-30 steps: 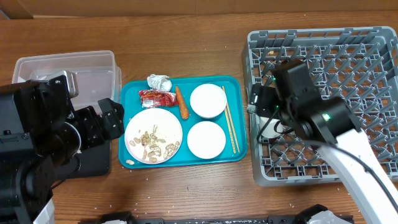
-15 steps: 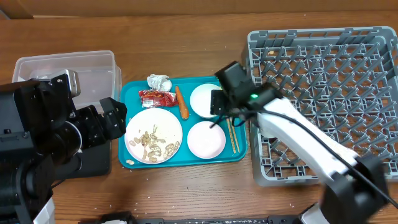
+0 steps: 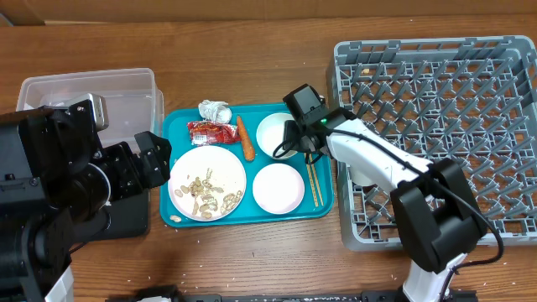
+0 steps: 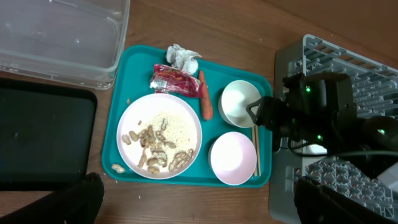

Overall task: Sort waste into correct bins and load items into the dishwasher
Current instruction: 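Move the right gripper to the white bowl and grasp its rim, then lift the white bowl and place it in the rack's back corner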

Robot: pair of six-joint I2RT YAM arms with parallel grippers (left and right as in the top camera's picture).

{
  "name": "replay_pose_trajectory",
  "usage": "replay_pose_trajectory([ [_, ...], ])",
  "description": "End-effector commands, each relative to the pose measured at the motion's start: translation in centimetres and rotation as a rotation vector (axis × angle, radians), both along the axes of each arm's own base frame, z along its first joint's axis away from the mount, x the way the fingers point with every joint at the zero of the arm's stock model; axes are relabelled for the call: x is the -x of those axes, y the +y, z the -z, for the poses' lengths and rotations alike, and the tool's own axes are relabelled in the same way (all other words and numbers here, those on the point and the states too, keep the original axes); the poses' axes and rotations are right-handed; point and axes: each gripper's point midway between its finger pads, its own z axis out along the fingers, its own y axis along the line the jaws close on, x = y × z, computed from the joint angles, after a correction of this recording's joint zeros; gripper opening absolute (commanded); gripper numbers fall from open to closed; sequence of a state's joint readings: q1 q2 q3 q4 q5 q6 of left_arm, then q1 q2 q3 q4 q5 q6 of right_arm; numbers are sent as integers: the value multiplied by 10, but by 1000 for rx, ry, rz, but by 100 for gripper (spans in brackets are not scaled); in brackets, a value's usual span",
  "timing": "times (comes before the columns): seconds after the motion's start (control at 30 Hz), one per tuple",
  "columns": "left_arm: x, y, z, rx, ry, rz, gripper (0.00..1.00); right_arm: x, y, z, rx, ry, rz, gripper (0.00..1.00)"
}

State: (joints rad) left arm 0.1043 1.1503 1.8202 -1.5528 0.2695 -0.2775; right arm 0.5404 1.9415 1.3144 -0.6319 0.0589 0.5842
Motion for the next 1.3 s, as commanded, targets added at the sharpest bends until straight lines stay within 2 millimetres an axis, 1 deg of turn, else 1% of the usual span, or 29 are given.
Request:
replay_pose_trajectory([
  [0.0,0,-3,-5,2,-19,20,100,-5,-12,10,-18,36,59,36],
  [0.03,0,-3,-5,2,-19,20,100,-5,-13,9,-21,37,60,29],
  [0.1,0,-3,-5,2,-19,20,100,-5,-12,6,-16,37,41,21],
  [0.17,0,-3,-5,2,-19,20,100,-7,-8,-5,-23,27,-8,11],
  [0.2,0,-3,-5,2,-19,20,100,-7,-3,-13,-27,15,-44,6],
  [0.23,0,-3,-5,2,-19,20,100,-7,-1,-19,-28,4,-57,5],
  [0.33,0,-3,-5,2,-19,20,100,-11,7,-55,-40,-59,-111,4],
  [0.37,0,-3,-5,2,-19,20,100,-12,10,-76,-47,-90,-117,4],
  [0.43,0,-3,-5,2,-19,20,100,-14,6,-104,-43,-132,-107,4],
  [0.5,0,-3,-5,2,-19,20,100,-14,-4,-130,-13,-170,-85,4],
  [0.57,0,-3,-5,2,-19,20,100,-14,-26,-155,57,-221,-35,4],
  [0.6,0,-3,-5,2,-19,20,100,-14,-43,-167,111,-252,4,4],
  [0.63,0,-3,-5,2,-19,20,100,-14,-57,-176,156,-275,35,4],
  [0.7,0,-3,-5,2,-19,20,100,-11,-101,-197,304,-330,136,4],
  [0.73,0,-3,-5,2,-19,20,100,-6,-149,-215,466,-367,263,4],
  [0.77,0,-3,-5,2,-19,20,100,-2,-177,-223,562,-377,339,4],
  [0.8,0,-3,-5,2,-19,20,100,5,-214,-232,689,-378,443,4],
  [0.87,0,-3,-5,2,-18,20,100,12,-248,-236,793,-371,542,4],
  [0.97,0,-3,-5,2,-19,20,100,16,-278,-231,831,-349,647,4],
  [1.07,0,-3,-5,1,-19,21,100,16,-304,-219,859,-319,734,4],
  [1.17,0,-3,-5,2,-18,20,100,11,-321,-205,873,-292,776,4],
  [1.23,0,-3,-5,2,-19,20,100,7,-326,-193,890,-262,777,4],
  [1.27,0,-3,-5,2,-19,20,100,4,-327,-183,901,-242,769,4],
])
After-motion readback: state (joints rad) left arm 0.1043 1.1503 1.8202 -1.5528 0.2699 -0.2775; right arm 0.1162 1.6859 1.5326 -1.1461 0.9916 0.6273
